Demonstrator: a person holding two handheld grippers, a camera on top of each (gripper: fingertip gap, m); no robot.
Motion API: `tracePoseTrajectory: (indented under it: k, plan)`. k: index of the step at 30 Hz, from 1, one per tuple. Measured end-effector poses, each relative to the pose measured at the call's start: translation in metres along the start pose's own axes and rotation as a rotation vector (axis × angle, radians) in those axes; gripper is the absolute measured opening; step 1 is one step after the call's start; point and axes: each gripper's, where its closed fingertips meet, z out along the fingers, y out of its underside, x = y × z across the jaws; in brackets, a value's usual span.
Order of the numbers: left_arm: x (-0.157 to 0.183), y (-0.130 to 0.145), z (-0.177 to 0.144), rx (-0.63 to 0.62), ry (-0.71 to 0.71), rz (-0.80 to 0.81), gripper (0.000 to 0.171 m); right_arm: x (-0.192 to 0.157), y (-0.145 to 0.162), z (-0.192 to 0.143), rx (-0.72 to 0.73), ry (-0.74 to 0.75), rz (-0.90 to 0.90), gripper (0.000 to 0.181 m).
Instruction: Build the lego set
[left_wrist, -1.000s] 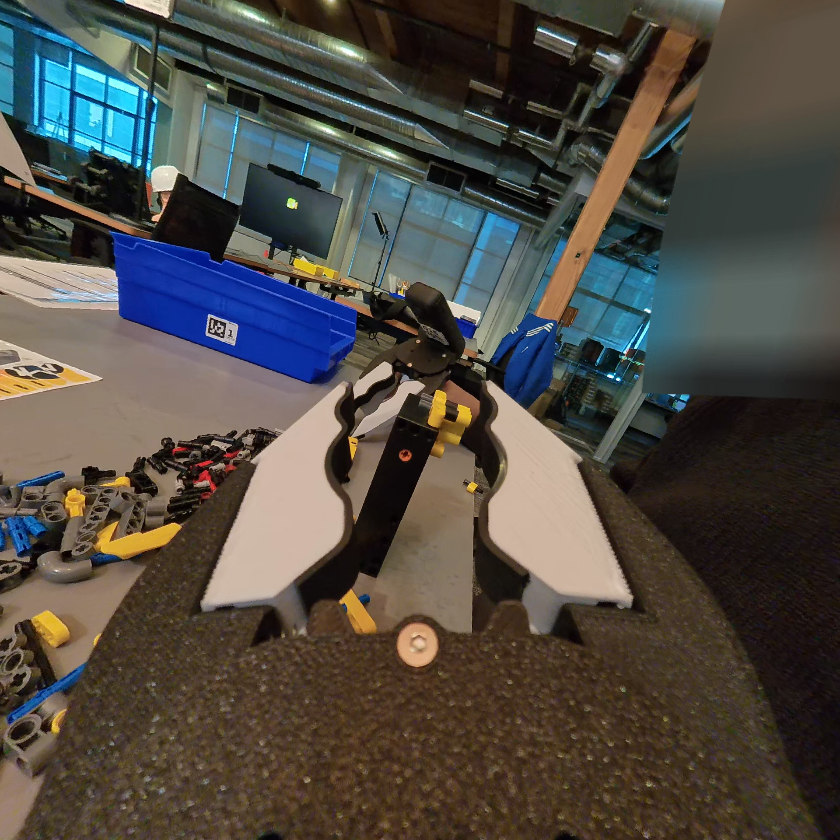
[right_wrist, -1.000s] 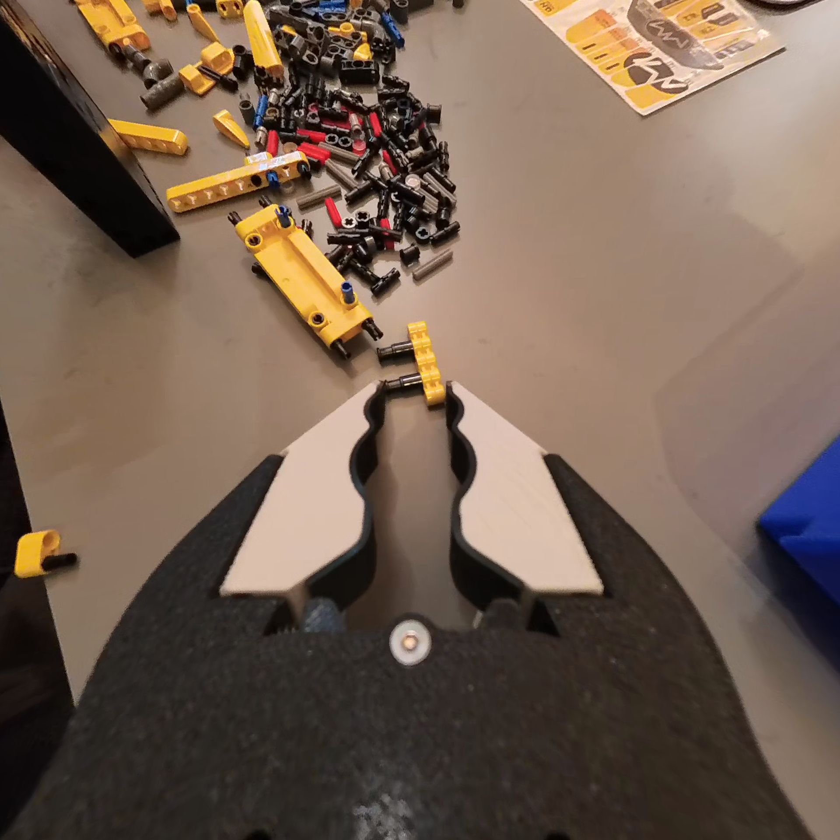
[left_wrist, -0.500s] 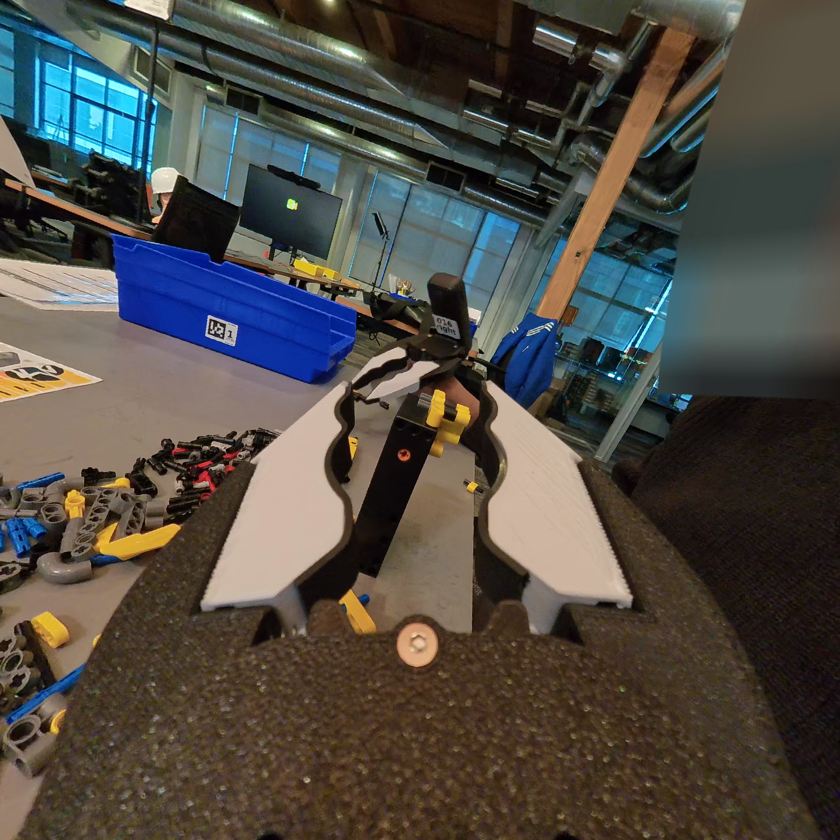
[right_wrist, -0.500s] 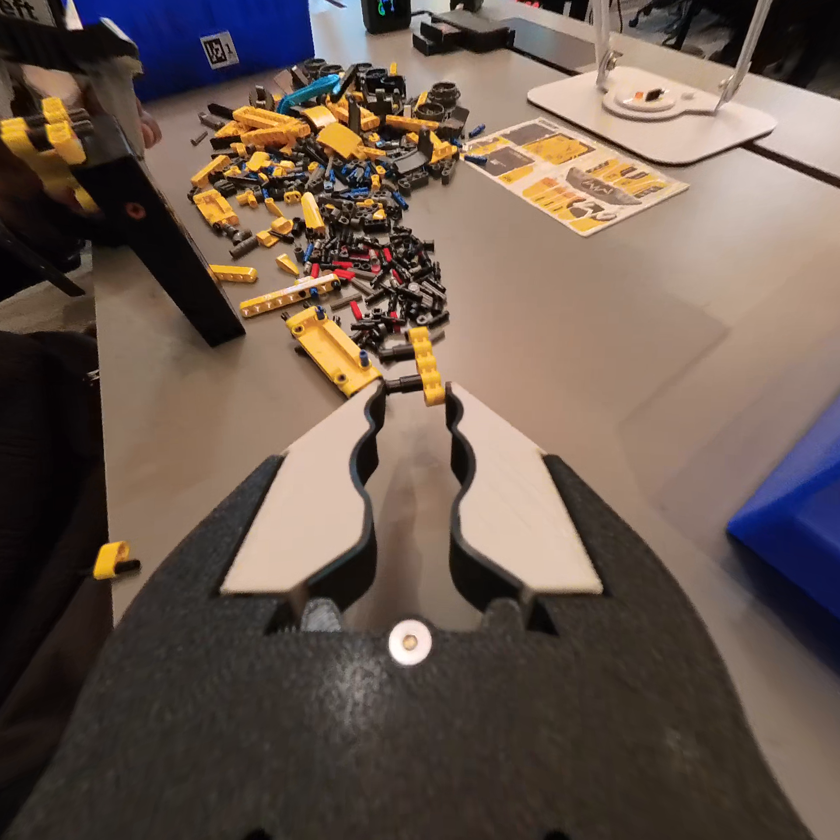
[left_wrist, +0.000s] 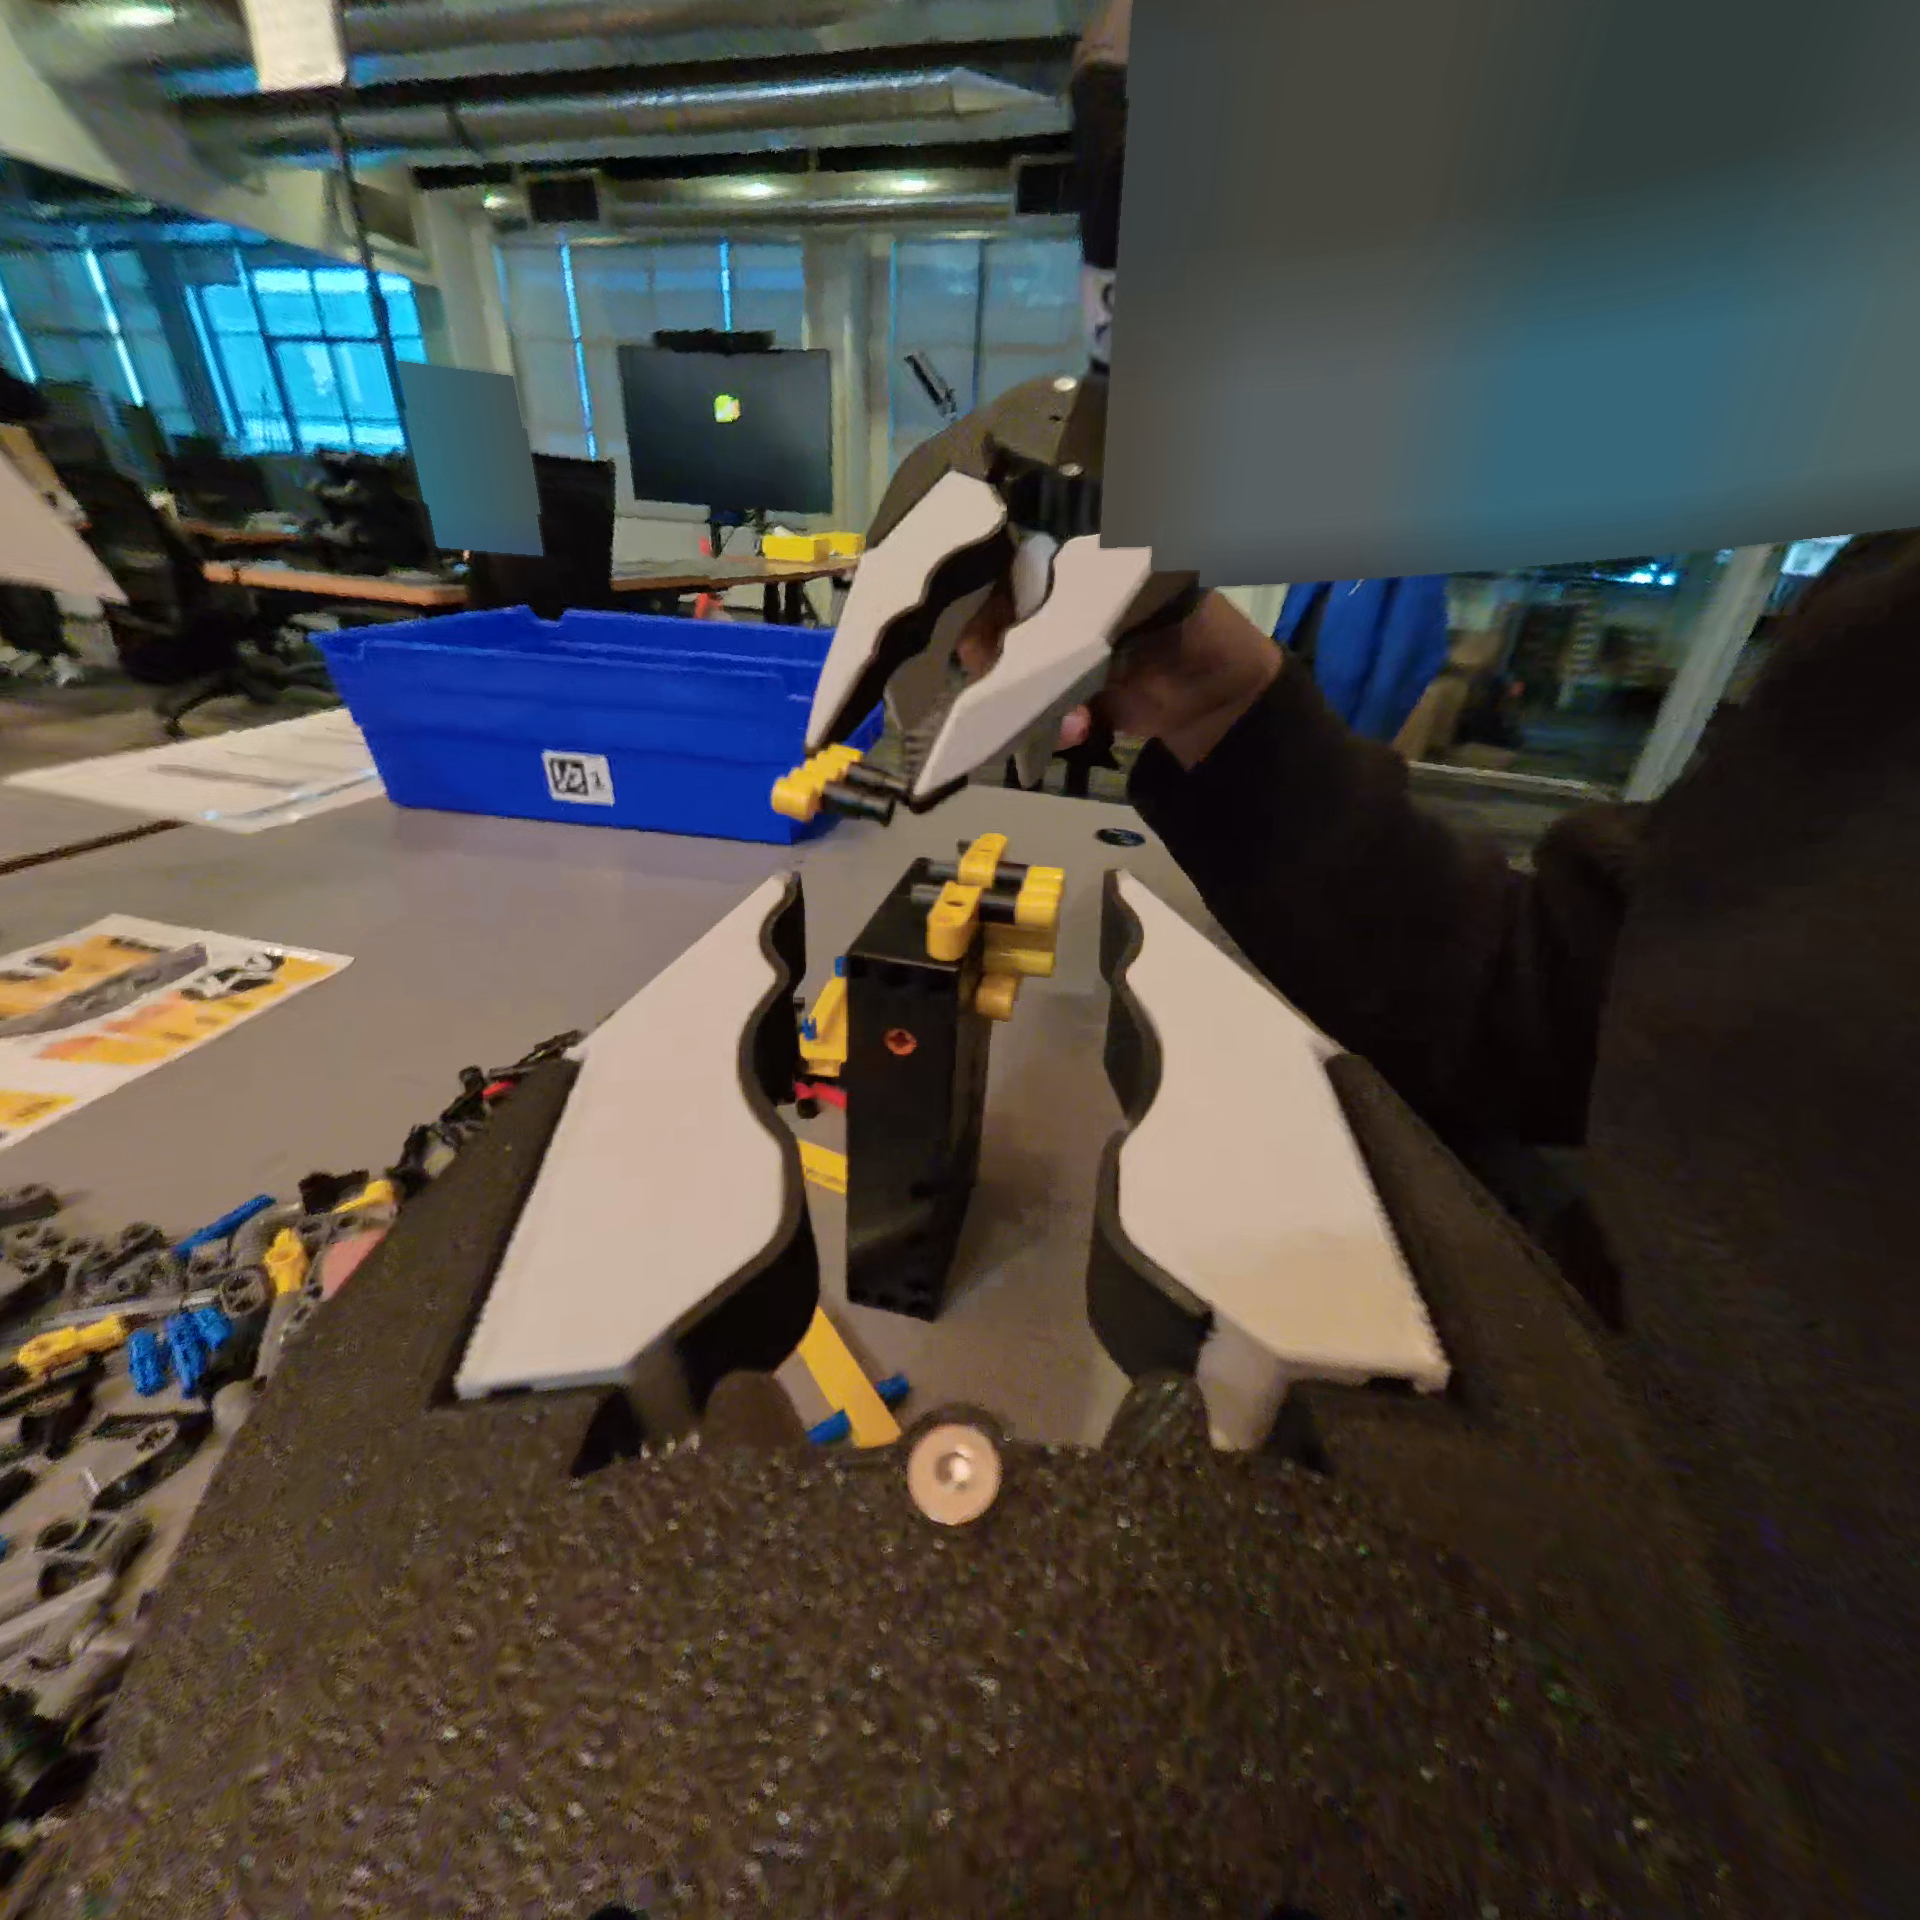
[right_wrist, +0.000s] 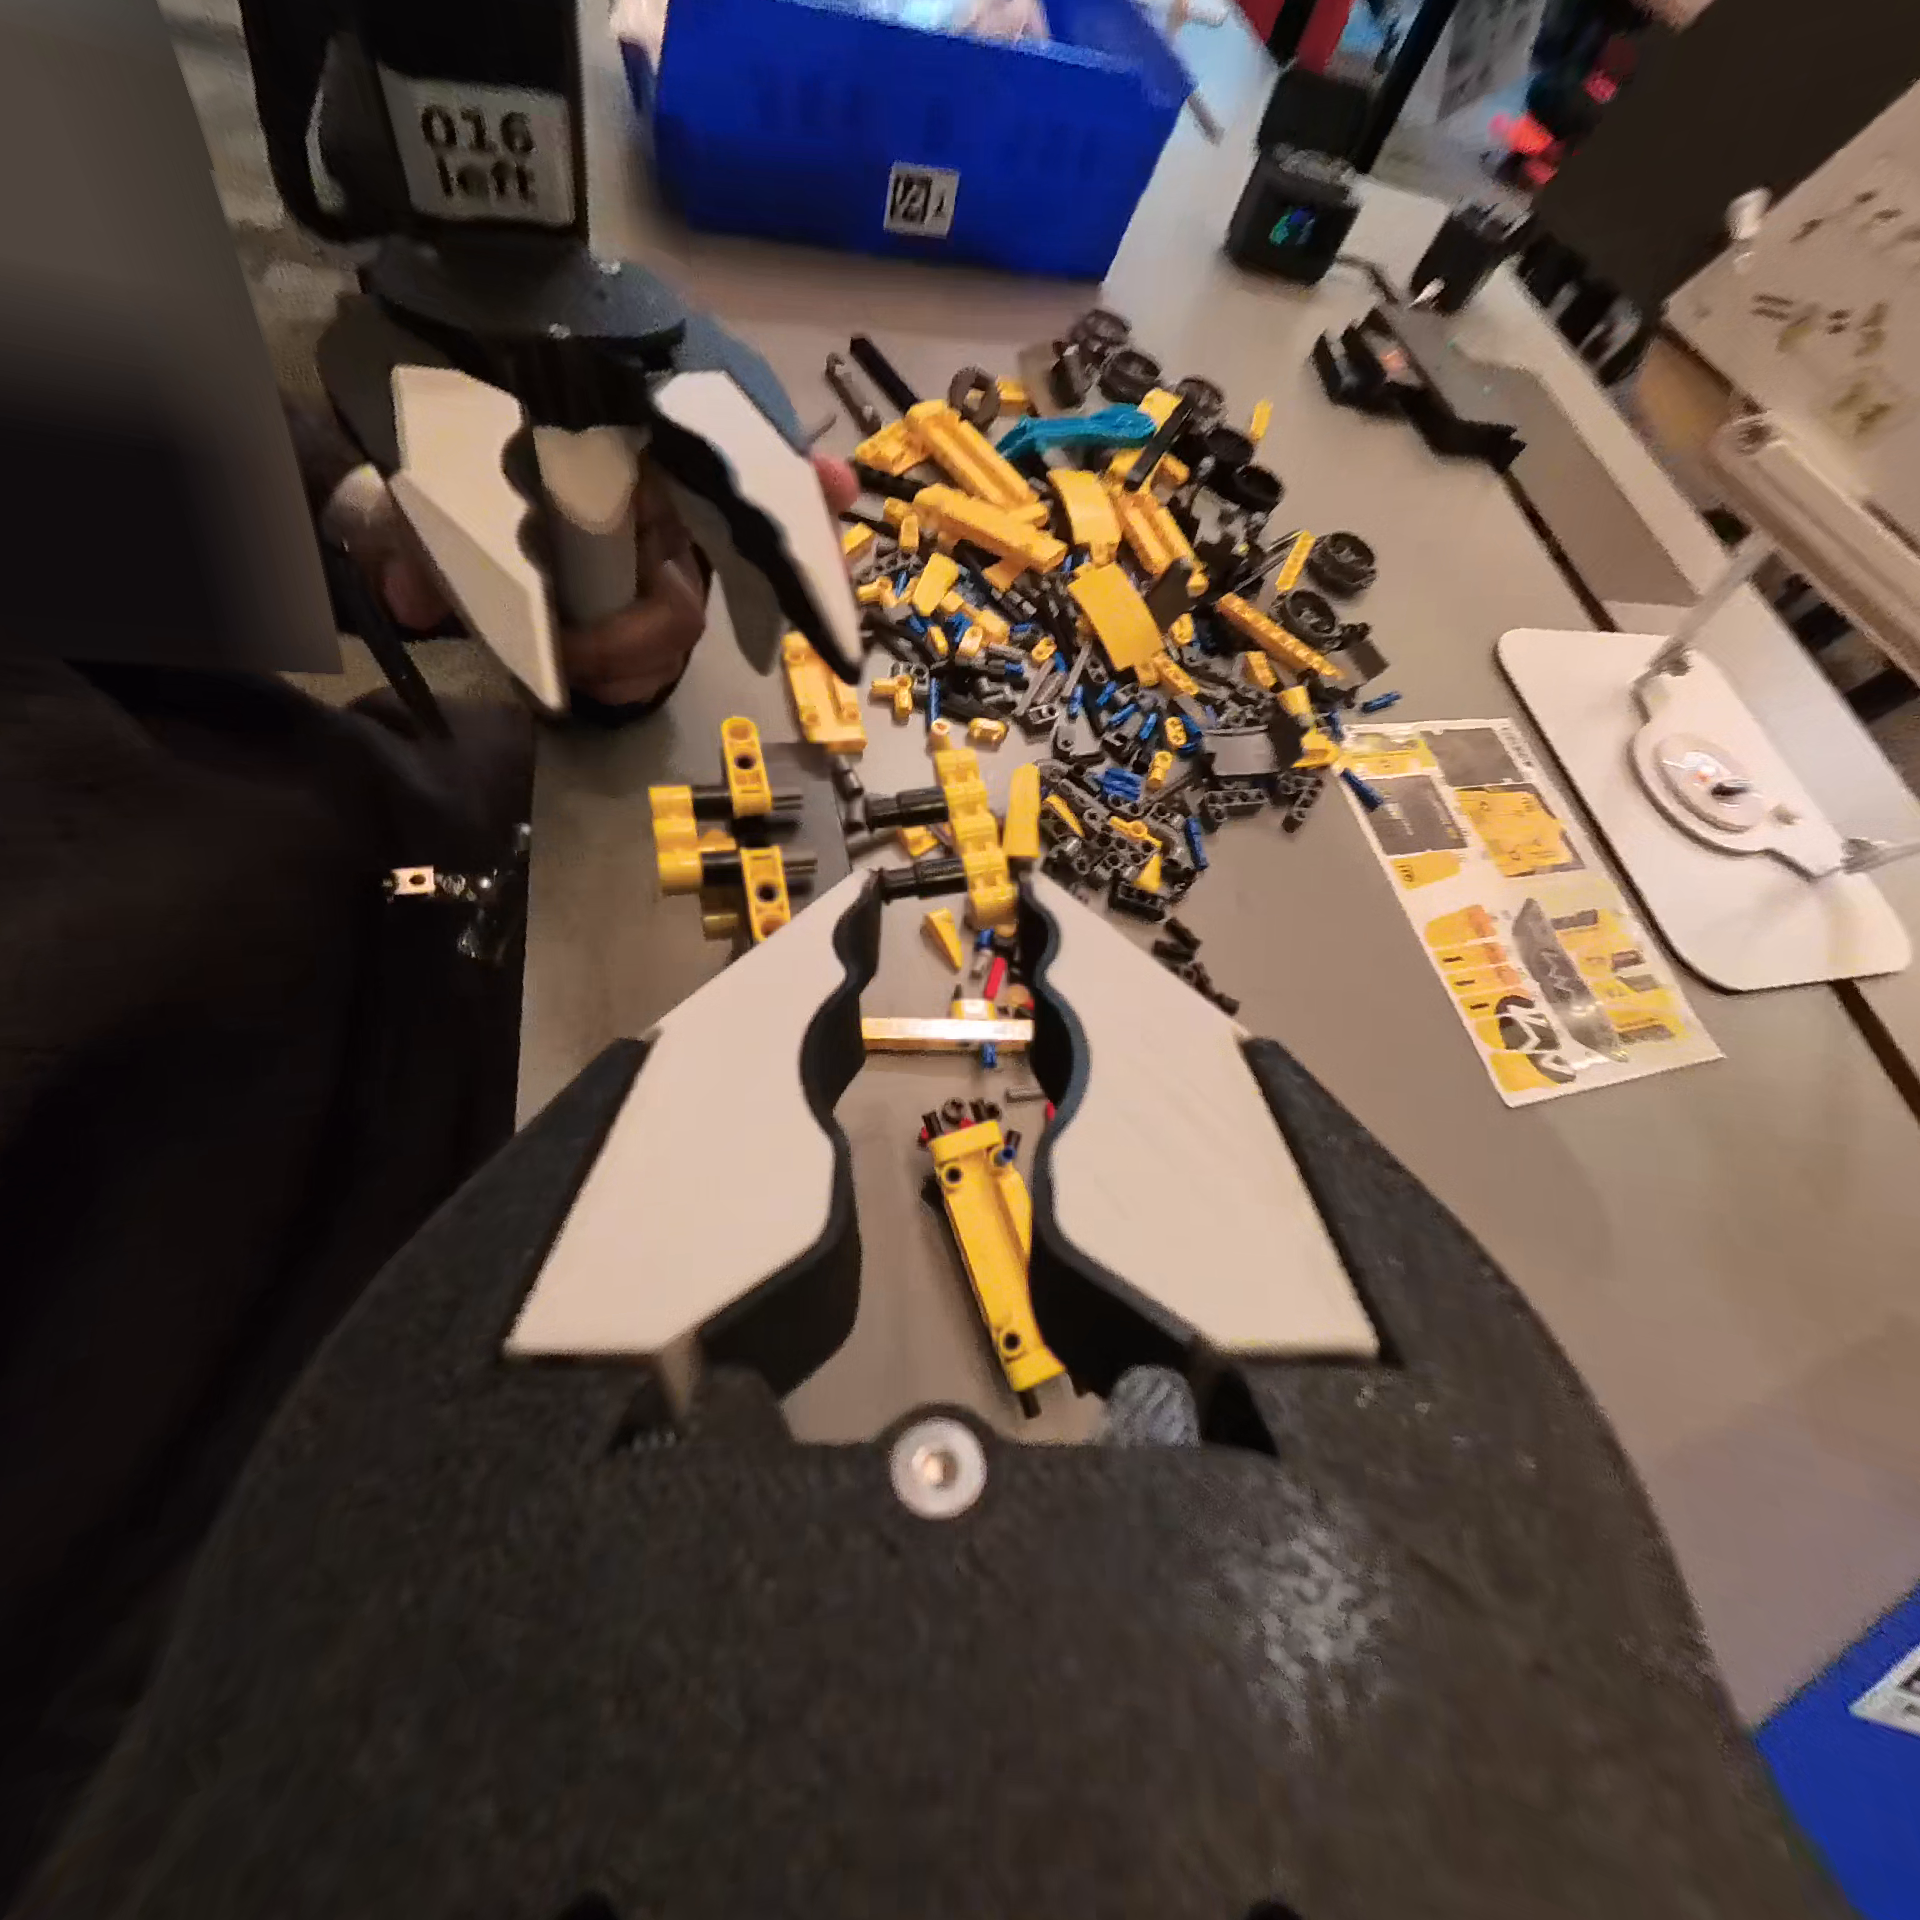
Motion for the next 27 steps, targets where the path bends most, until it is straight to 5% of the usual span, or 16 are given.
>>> tracePoseTrajectory:
  k: [20,27]
  plan:
    - [0.000,0.001,0.012,-0.003,0.050,-0.068,0.061,-0.004,0.016,0.015,-0.053,-0.056,0.019,0.013]
    - [0.000,-0.001,0.010,0.016,0.066,-0.081,0.061,0.008,0.041,-0.009,-0.086,0.014,0.123,0.014]
